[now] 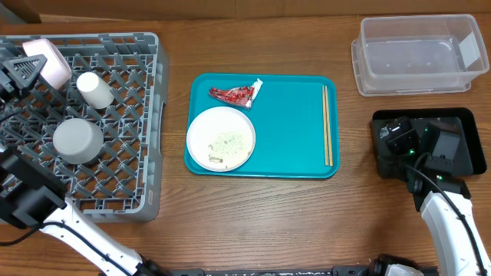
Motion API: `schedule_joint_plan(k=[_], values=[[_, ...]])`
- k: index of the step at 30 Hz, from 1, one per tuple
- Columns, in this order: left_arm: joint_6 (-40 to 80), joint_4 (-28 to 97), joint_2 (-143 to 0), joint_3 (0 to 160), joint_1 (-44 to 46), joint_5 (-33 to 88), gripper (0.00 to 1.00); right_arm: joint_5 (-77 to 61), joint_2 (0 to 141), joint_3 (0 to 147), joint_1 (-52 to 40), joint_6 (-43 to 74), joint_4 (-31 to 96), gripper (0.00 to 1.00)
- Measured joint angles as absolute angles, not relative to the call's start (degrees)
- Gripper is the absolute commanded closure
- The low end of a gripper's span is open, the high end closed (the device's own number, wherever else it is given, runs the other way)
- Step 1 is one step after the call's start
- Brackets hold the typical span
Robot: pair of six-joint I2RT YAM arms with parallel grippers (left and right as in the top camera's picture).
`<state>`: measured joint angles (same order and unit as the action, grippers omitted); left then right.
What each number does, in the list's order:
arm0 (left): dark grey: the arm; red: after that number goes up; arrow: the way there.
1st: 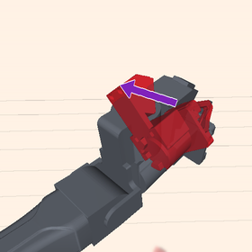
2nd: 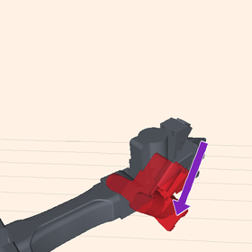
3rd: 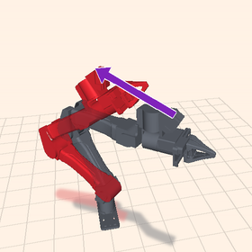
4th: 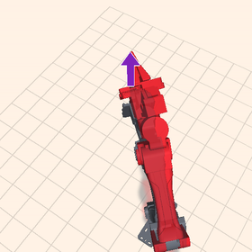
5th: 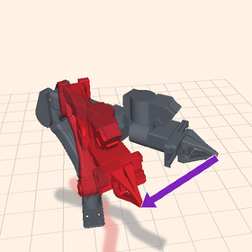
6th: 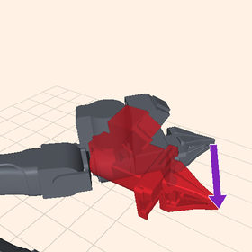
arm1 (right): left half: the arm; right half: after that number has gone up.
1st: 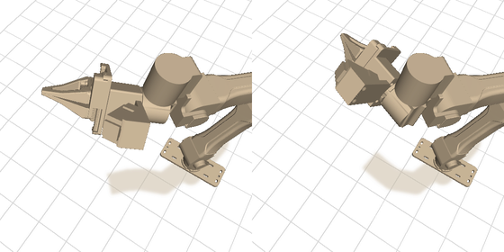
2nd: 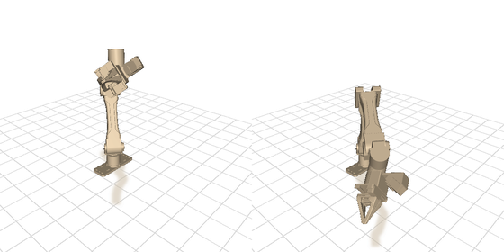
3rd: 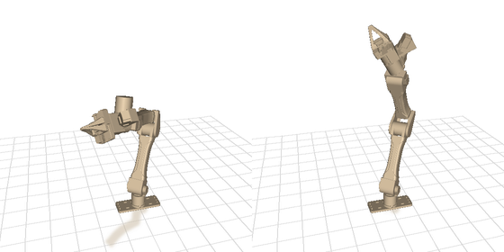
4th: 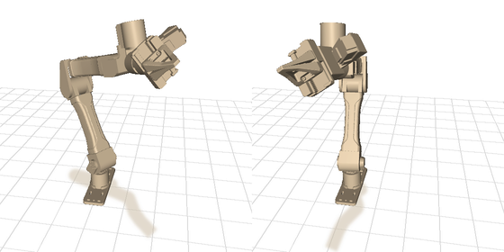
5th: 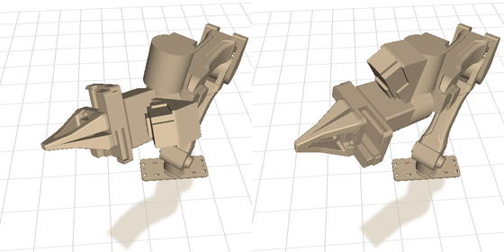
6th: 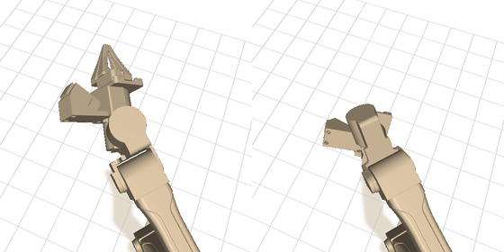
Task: Sort waste into correct bins and load items into the dishwasher
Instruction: 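Lift the pink saucer and carry it over the dish rack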
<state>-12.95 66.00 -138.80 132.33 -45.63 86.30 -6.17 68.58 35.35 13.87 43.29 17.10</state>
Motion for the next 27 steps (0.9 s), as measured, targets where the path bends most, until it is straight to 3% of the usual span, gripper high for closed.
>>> schedule_joint_plan(k=[22,26,27], values=[[-12.16,59.83,-148.55,132.38,-48.56,89.60,0.96,-6.17,68.58,35.35,13.89,43.27,17.12,0.00],[-8.86,59.75,-148.77,132.40,-49.19,89.58,0.85,-6.17,68.58,35.35,13.89,43.29,17.12,0.00],[-7.60,59.81,-148.97,132.40,-49.47,89.58,0.74,-6.15,68.58,35.35,13.87,43.29,17.10,0.00]])
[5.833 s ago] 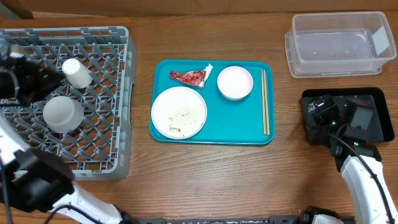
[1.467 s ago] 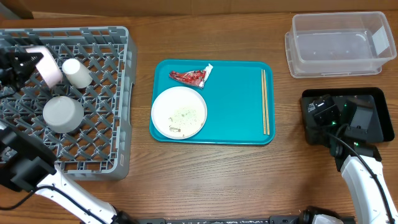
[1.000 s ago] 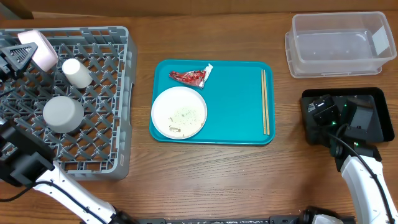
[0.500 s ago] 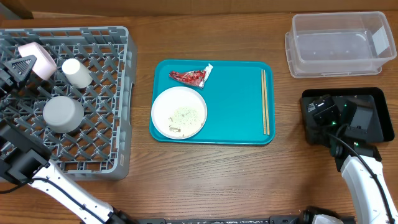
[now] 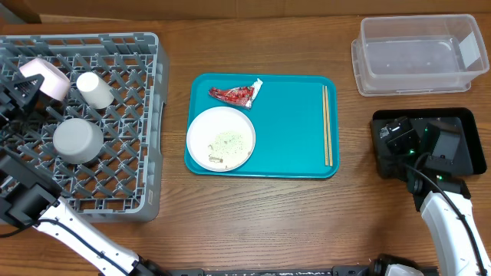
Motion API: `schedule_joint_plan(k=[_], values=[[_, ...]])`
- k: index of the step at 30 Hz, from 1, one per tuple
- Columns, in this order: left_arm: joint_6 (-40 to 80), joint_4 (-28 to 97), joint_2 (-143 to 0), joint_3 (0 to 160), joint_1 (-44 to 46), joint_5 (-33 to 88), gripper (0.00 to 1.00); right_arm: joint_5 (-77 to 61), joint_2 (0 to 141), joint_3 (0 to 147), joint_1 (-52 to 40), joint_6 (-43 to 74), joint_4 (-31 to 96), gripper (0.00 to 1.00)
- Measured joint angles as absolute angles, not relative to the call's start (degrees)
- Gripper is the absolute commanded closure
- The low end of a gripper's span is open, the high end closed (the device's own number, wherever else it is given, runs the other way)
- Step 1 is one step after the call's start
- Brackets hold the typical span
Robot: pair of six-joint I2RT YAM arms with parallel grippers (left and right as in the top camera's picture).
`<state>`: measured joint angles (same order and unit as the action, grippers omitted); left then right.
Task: Sort waste into correct bins and load items into the dishwasher
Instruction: 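Lift the pink saucer and carry it over the dish rack, then lower the pink saucer onto the rack and open the left gripper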
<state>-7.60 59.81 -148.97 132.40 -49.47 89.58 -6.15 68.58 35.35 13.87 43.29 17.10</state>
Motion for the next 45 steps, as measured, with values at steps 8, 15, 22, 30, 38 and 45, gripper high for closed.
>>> schedule_joint_plan(k=[8,15,22,30,38,45], values=[[-2.00,67.64,-150.26,132.38,-53.32,86.56,0.07,-6.20,68.58,35.35,13.87,43.29,17.12,0.00],[-2.04,73.56,-145.18,132.40,-55.51,73.78,0.00,-6.17,68.58,35.35,13.89,43.29,17.12,0.00],[-1.96,72.27,-129.51,132.33,-59.75,56.64,0.04,-6.17,68.58,35.35,13.89,43.31,17.15,0.00],[-1.67,71.18,-114.83,133.19,-54.59,48.64,0.96,-6.17,68.58,35.35,13.89,43.27,17.10,0.00],[-1.72,70.13,-116.51,133.14,-43.48,28.05,0.96,-6.17,68.58,35.35,13.87,43.31,17.12,0.00],[-1.15,66.08,-120.79,133.14,-36.42,12.03,0.96,-6.15,68.58,35.35,13.89,43.29,17.10,0.00]])
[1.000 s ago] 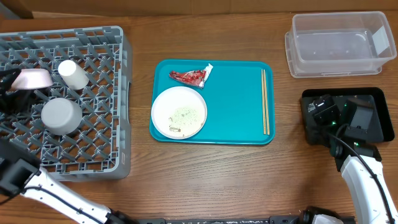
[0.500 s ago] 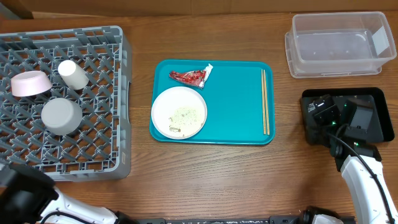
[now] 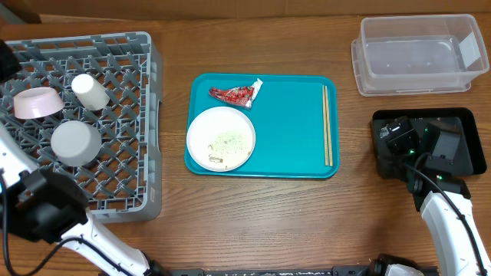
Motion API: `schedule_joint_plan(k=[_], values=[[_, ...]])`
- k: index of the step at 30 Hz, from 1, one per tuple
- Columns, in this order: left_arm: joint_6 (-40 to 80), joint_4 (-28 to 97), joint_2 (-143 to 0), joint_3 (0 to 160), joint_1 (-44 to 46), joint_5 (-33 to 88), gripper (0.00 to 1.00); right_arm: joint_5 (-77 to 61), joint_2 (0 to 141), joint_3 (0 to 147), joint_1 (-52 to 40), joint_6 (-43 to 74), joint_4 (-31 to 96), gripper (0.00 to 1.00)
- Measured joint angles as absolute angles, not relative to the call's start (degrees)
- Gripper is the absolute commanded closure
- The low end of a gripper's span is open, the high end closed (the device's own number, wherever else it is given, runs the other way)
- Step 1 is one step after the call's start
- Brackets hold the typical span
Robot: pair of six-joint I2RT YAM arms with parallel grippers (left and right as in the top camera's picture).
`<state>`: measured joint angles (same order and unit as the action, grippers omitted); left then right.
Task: Sort waste into correct bins and load items into the dishwasher
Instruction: 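Lower the pink saucer onto the rack and open the left gripper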
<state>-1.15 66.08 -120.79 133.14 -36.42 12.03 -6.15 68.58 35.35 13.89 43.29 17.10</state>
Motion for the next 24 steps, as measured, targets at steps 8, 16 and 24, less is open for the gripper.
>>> schedule_joint_plan(k=[8,16,24], values=[[-1.15,65.89,-131.79,133.12,-35.33,1.28,0.96,-6.17,68.58,35.35,13.89,43.29,17.12,0.00],[-1.15,64.58,-137.84,133.12,-35.38,-1.28,0.96,-6.17,68.58,35.35,13.89,43.27,17.10,0.00],[-0.12,67.33,-137.49,133.21,-35.38,-2.48,0.96,-6.17,68.58,35.35,13.89,43.29,17.12,0.00]])
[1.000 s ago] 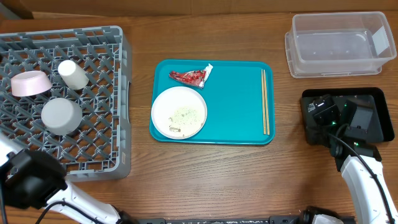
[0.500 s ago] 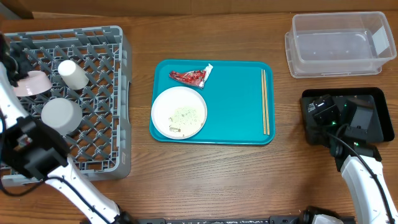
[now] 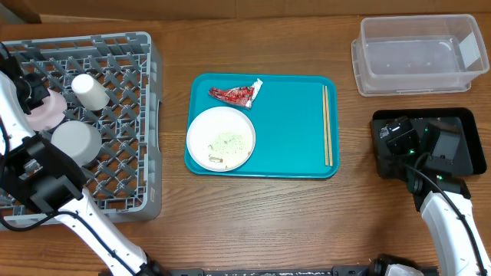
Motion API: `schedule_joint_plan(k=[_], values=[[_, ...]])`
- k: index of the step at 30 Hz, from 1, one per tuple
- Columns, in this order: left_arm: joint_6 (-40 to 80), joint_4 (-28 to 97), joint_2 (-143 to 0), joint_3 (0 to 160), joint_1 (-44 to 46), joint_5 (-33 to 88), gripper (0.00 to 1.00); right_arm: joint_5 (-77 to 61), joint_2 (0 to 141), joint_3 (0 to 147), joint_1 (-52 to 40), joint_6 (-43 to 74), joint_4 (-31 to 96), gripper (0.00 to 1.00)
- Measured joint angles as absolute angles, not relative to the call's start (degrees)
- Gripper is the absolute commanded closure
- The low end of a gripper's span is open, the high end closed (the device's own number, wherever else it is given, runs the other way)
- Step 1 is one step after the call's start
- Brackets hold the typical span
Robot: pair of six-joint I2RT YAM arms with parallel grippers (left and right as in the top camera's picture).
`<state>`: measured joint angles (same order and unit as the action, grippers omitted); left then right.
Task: Sort waste into correct bins and load items into the dishwasher
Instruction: 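Lower the pink saucer onto the rack and open the left gripper, then swing the left gripper back over the teal tray toward the chopsticks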
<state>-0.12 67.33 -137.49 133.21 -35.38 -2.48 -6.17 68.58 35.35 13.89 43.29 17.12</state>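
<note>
The grey dish rack (image 3: 115, 165) fills the left of the table. In it are a white cup (image 3: 90, 90), a grey bowl (image 3: 75, 143) and a pink bowl (image 3: 47, 111). My left gripper (image 3: 32, 88) hovers at the pink bowl's left edge and covers part of it; its jaws are not readable. On the teal tray (image 3: 291, 153) lie a red wrapper (image 3: 232, 94), a white plate with food scraps (image 3: 221, 138) and chopsticks (image 3: 327, 125). My right gripper (image 3: 405, 138) sits over the black bin (image 3: 460, 123), dark against dark.
A clear plastic bin (image 3: 418, 54) stands at the back right, just behind the black bin. Bare wooden table (image 3: 253, 222) runs along the front, with a strip between rack and tray.
My left arm was at the rack's far left corner, away from the pink bowl; now it is over the bowl's left side. The bowl sits slightly further right. The right arm has not moved.
The pink bowl was first on edge at the rack's back left by my left gripper, then a little lower in the rack. Later it lay in the rack left of the white cup with the gripper away. Now the gripper is back beside it.
</note>
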Motion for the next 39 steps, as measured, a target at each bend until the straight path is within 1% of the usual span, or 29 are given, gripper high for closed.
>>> schedule_joint_plan(k=[6,7,8,9,10,11,13,15,19,23,26,28,31,36,39], values=[[4.03,71.18,-135.09,132.66,-35.38,-2.28,0.96,-6.15,68.58,35.35,13.89,43.27,17.12,0.00],[4.47,71.55,-133.80,132.49,-35.38,-2.07,0.88,-6.17,68.58,35.35,13.89,43.29,17.12,0.00],[4.51,71.92,-132.20,132.31,-35.38,-1.69,0.69,-6.15,68.58,35.35,13.89,43.29,17.10,0.00],[4.75,72.40,-130.15,132.22,-35.38,-0.99,0.45,-6.17,68.58,35.35,13.89,43.29,17.12,0.00],[5.30,72.69,-127.61,132.18,-35.38,0.27,0.14,-6.15,68.58,35.35,13.89,43.31,17.12,0.00],[5.56,72.71,-125.05,132.18,-35.40,1.72,0.00,-6.17,68.58,35.35,13.89,43.31,17.15,0.00],[5.87,72.64,-119.35,132.18,-35.40,6.50,0.00,-6.15,68.58,35.35,13.87,43.31,17.12,0.00],[6.22,72.49,-113.19,132.25,-35.38,13.93,0.00,-6.20,68.58,35.35,13.89,43.31,17.12,0.00],[6.31,72.10,-104.03,133.12,-35.03,34.54,0.00,-6.15,68.58,35.35,13.87,43.29,17.10,0.00],[6.33,74.89,-101.51,133.51,-31.66,51.55,0.00,-6.15,68.58,35.35,13.87,43.29,17.12,0.00],[5.93,82.59,-102.06,133.40,-26.02,58.22,0.00,-6.17,68.58,35.35,13.89,43.27,17.12,0.00],[5.17,88.01,-102.74,133.21,-21.23,59.37,0.00,-6.17,68.58,35.35,13.87,43.31,17.10,0.00],[3.62,93.71,-103.66,133.01,-12.16,57.32,0.00,-6.17,68.58,35.35,13.87,43.29,17.12,0.00],[2.55,95.88,-104.92,132.99,4.01,49.21,0.00,-6.15,68.58,35.35,13.89,43.31,17.12,0.00],[2.87,95.11,-105.97,132.99,13.47,41.58,0.03,-6.17,68.58,35.35,13.89,43.31,17.15,0.00]])
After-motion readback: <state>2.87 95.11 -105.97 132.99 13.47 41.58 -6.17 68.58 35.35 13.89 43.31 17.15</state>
